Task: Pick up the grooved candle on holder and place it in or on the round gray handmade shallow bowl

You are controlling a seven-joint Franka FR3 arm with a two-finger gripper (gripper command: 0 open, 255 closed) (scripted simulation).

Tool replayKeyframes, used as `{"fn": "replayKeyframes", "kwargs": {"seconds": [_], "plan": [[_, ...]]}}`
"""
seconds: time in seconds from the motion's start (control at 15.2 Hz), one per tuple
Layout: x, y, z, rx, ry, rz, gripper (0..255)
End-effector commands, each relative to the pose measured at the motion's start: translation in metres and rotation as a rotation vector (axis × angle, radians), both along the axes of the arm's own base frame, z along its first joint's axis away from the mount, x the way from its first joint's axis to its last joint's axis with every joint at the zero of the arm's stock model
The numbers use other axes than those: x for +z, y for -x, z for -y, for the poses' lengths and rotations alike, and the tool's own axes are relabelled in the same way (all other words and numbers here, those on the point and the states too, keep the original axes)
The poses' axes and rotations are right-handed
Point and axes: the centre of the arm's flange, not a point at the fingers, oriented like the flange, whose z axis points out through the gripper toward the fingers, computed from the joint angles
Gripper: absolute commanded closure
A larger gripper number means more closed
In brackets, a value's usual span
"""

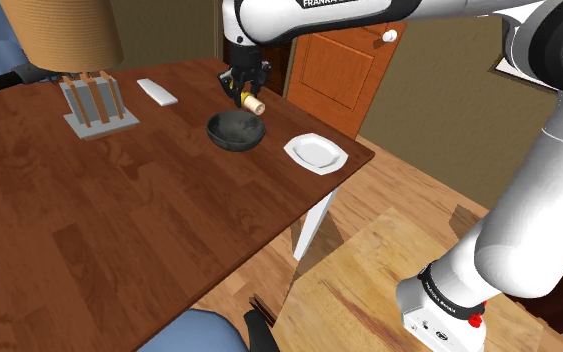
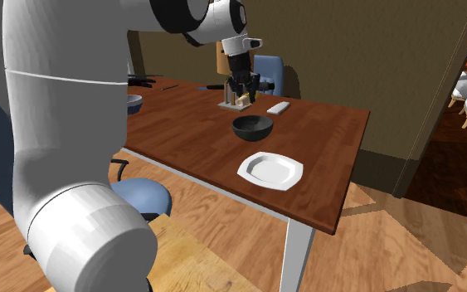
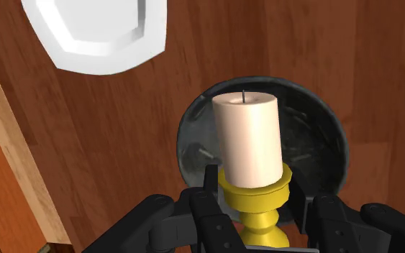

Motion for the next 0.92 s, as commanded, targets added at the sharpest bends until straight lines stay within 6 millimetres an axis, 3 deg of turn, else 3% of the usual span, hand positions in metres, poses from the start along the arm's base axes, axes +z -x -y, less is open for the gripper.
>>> {"fn": "replayKeyframes", "kwargs": {"seconds": [0.0, 0.86], "plan": [[0.0, -0.037, 0.003, 0.0, 0.001, 0.0, 255], [-0.069, -0.037, 0.003, 0.0, 0.001, 0.0, 255]]}}
